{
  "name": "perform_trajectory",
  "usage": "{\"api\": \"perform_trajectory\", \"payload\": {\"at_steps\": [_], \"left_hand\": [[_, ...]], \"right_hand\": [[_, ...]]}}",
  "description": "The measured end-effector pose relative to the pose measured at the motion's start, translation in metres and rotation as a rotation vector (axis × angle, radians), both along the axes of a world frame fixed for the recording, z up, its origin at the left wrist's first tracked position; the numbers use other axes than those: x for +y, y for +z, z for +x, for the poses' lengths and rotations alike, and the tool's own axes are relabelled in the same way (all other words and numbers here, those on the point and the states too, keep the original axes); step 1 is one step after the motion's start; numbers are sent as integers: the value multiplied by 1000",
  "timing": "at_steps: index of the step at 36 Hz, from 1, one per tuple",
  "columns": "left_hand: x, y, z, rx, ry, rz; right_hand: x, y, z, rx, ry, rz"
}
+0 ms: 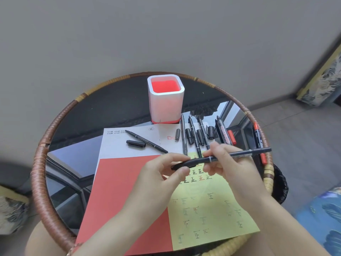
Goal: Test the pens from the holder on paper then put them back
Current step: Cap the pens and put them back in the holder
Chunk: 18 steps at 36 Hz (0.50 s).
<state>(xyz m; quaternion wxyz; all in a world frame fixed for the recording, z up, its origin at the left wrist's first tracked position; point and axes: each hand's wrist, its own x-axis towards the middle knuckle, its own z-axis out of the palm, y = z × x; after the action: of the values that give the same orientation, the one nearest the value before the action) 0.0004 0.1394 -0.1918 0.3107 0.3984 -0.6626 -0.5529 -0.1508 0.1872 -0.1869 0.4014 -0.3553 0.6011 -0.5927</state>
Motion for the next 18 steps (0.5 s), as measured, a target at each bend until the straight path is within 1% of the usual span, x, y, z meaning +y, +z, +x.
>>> {"api": "perform_trajectory", "payload": {"at_steps": [4, 6, 8, 10, 14, 16, 18], "left_hand": [[3, 0, 1, -59, -21, -112], [4, 1, 0, -37, -31, -155], [5, 2, -1, 24, -27, -157], [5, 3, -2, 97, -8, -112], [7, 3, -7, 248, 15, 50], [8, 2, -9, 299, 45, 95], [8, 2, -11, 337, 65, 100]], "right_hand": [[1, 2, -2, -117, 46, 81], [1, 3, -2, -160, 25, 98], [0, 3, 2, -161, -9, 86], [-1, 3, 6, -124, -31, 48], [-2, 5, 9, -66, -78, -35], [-4, 5, 10, -83, -86, -60], [-5, 6, 10, -104, -81, -79]]}}
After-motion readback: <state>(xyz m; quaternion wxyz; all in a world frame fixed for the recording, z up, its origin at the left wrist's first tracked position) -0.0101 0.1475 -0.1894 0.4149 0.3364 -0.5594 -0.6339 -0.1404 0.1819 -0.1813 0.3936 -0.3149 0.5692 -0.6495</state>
